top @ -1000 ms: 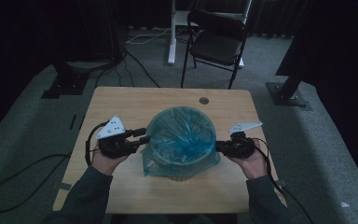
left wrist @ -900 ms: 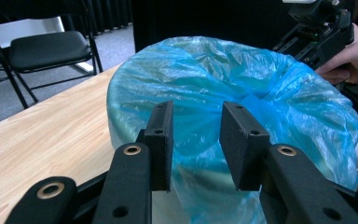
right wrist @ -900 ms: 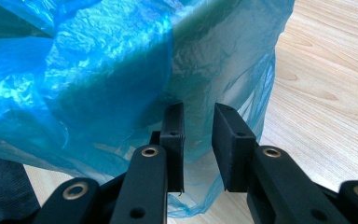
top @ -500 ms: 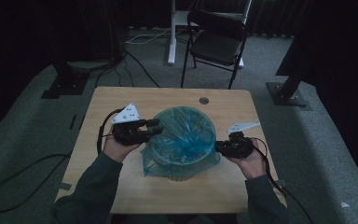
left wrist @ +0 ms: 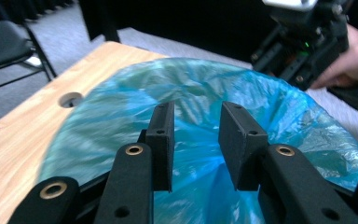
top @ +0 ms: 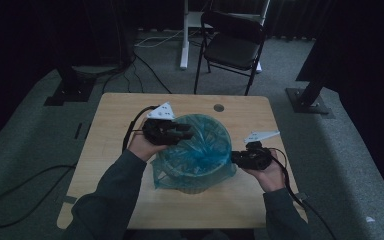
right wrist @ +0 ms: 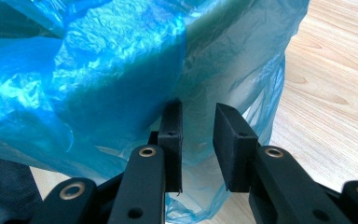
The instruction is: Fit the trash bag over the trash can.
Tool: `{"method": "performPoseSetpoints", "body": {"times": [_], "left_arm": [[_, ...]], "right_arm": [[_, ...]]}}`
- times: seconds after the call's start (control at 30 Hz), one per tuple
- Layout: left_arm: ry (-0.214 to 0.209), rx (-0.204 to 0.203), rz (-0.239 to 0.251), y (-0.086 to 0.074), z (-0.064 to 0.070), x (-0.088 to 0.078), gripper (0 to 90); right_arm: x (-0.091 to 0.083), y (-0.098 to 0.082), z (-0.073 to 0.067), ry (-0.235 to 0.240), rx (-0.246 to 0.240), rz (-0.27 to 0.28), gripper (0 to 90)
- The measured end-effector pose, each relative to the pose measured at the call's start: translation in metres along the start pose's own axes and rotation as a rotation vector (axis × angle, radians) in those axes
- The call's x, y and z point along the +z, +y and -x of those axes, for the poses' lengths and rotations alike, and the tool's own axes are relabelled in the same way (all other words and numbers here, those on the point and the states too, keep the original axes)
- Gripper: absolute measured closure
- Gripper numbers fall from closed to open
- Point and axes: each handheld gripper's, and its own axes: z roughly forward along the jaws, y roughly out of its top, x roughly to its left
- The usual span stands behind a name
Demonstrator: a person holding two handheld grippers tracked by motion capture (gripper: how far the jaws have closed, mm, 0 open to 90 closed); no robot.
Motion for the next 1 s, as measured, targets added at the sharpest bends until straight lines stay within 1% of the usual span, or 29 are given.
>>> {"method": "performPoseSetpoints", "body": {"times": [0.07,0.1,0.17,0.2,0.27,0.3,0.33,0.37,0.43,0.5,0.6,0.63,0.67,0.83,0.87,0.9,0.93,0.97,1.0], "left_arm": [[-0.020,0.023,-0.022,0.005,0.003,0.008,65.8],[-0.015,0.038,-0.028,0.007,0.004,0.011,65.7],[-0.003,0.045,-0.027,0.011,0.005,0.016,64.9],[-0.001,0.055,-0.025,0.017,0.005,0.020,64.8],[-0.004,0.062,-0.032,0.019,0.005,0.022,64.6],[-0.011,0.073,-0.068,0.024,0.004,0.027,63.7],[-0.011,0.073,-0.068,0.024,0.004,0.027,63.5],[-0.003,0.094,-0.104,0.026,0.004,0.032,63.5],[0.000,0.118,-0.155,0.029,0.003,0.039,63.3],[0.017,0.138,-0.196,0.030,0.003,0.046,63.4],[0.022,0.155,-0.249,0.030,0.004,0.056,62.9],[0.042,0.182,-0.296,0.029,0.004,0.062,62.7],[0.042,0.182,-0.296,0.029,0.004,0.062,62.7],[0.088,0.239,-0.398,0.026,0.007,0.074,62.7],[0.092,0.241,-0.414,0.025,0.007,0.076,62.5],[0.101,0.252,-0.458,0.024,0.007,0.082,61.9],[0.101,0.252,-0.458,0.024,0.007,0.082,61.8],[0.112,0.265,-0.488,0.023,0.008,0.086,61.8],[0.129,0.287,-0.543,0.022,0.008,0.093,61.2]], "right_arm": [[0.001,0.000,0.000,0.004,0.000,0.002,72.7],[0.001,0.000,0.000,0.004,0.000,0.002,72.7],[0.002,0.000,-0.001,0.007,-0.001,0.002,72.3],[0.002,0.000,-0.001,0.007,-0.001,0.001,72.2],[0.002,0.000,-0.001,0.008,-0.003,0.000,72.2],[0.002,0.000,-0.001,0.008,-0.003,0.000,72.1],[0.002,0.000,-0.001,0.008,-0.003,0.000,72.1],[0.002,0.000,-0.001,0.008,-0.002,0.000,72.0],[0.001,0.000,-0.001,0.012,-0.005,-0.001,71.5],[0.001,0.000,-0.001,0.013,-0.006,-0.001,71.5],[0.001,0.000,-0.001,0.014,-0.007,-0.001,71.4],[0.000,0.000,-0.001,0.016,-0.010,-0.003,71.2],[0.000,0.000,-0.001,0.016,-0.010,-0.003,71.2],[0.000,0.000,-0.002,0.016,-0.010,-0.001,71.1],[0.000,0.000,-0.002,0.018,-0.011,-0.004,71.1],[0.001,0.000,-0.002,0.018,-0.011,-0.004,70.9],[0.001,0.000,-0.002,0.018,-0.011,-0.004,70.9],[0.001,0.000,-0.002,0.020,-0.012,-0.004,70.8],[0.001,-0.001,-0.002,0.022,-0.014,-0.005,70.6]]}}
